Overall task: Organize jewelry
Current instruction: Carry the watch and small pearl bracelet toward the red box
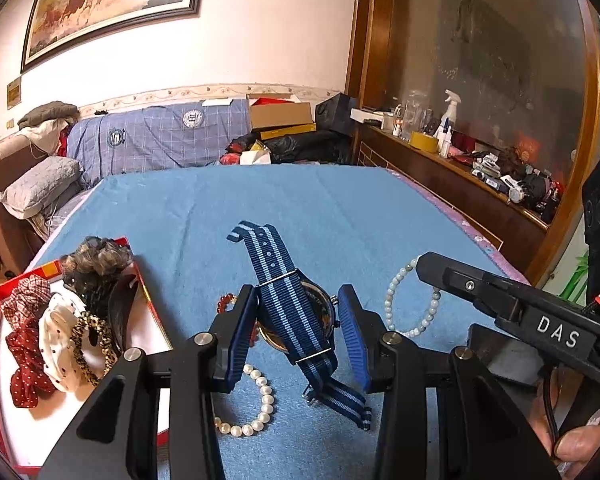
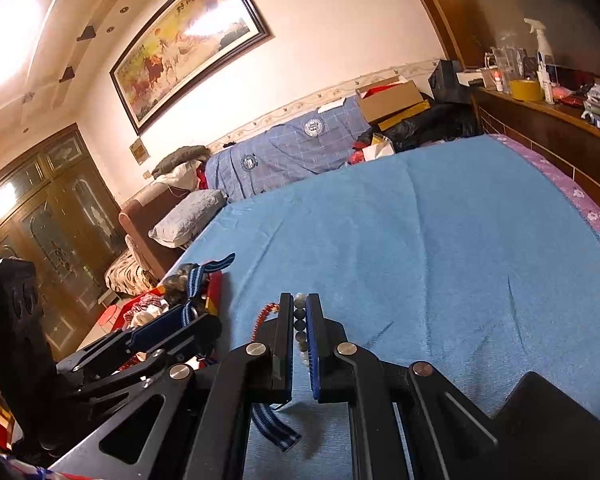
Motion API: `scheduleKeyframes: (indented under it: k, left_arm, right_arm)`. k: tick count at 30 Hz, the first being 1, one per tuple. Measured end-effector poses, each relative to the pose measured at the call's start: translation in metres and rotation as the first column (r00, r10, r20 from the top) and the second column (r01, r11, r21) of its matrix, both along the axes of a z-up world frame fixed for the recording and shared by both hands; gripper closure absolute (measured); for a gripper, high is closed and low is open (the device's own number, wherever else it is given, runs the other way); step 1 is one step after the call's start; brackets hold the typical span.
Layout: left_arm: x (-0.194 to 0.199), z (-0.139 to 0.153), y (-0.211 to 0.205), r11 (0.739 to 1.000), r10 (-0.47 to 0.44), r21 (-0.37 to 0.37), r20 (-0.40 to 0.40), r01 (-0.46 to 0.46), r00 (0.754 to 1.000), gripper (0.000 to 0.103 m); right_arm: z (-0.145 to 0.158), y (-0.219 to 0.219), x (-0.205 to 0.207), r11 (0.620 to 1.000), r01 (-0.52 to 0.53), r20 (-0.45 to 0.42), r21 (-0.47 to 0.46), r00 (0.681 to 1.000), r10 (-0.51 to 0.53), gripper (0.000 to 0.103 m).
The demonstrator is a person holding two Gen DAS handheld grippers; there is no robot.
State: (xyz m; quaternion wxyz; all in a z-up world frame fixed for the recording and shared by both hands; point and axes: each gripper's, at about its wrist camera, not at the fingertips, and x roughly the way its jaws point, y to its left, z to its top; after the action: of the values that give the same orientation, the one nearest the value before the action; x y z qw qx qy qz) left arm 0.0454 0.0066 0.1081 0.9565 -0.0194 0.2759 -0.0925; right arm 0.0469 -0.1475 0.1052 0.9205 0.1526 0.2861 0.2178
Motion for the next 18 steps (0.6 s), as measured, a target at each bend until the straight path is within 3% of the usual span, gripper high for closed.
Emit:
scheduleKeyframes:
  k: [11,18]
  left_arm:
    - [-0.026,0.027,0.026,0.999,0.034,-0.032,0.049,-0.033,0.998,0.063]
    - [-0.047,0.043,0.064,0.993,0.106,-0.056,0.073,-0.103,0.992,0.063]
  right_arm:
    - [0.021,0.016,-0.012,1.0,-0.021,0.032,0.015,0.999,0.021,0.097]
    - [0.041,0.054,-0.023,0.994,-0.106,0.062,-0.008,0.992,0.106,0.096]
